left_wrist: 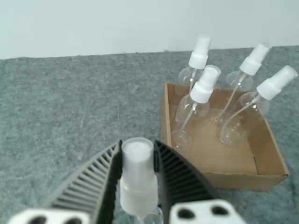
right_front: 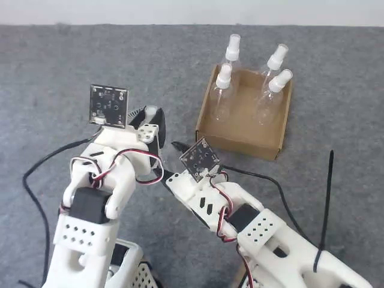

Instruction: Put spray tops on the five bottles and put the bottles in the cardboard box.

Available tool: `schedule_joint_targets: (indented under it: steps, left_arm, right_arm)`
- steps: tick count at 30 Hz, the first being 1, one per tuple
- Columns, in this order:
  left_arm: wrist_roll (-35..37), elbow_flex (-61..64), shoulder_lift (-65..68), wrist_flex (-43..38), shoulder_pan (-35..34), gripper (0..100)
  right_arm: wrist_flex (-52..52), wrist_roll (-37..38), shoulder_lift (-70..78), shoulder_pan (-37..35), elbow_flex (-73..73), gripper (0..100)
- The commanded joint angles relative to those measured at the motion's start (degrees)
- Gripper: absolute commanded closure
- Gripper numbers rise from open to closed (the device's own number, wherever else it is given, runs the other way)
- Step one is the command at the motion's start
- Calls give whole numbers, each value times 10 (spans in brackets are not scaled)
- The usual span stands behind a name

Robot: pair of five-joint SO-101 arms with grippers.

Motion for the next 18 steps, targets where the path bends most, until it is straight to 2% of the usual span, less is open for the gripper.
schedule_joint_targets:
  steps: [1,5,8,11,18]
  left_arm:
    - [-4,-2,-14,6,1,948]
    - [-6,-7,-14,27,-1,879]
    - [-8,-22,-14,28,-4,877]
    - [-40,-58,-11,27,-11,877]
    - [-47,-104,0,23,-78,878]
  right_arm:
    - [-15,-7,-25,12,-7,992]
    - [-11,-7,-25,11,-7,992]
    - [-8,-7,-25,11,-7,992]
    - [-8,-7,-25,11,-6,992]
    - [-8,-7,-25,11,-6,992]
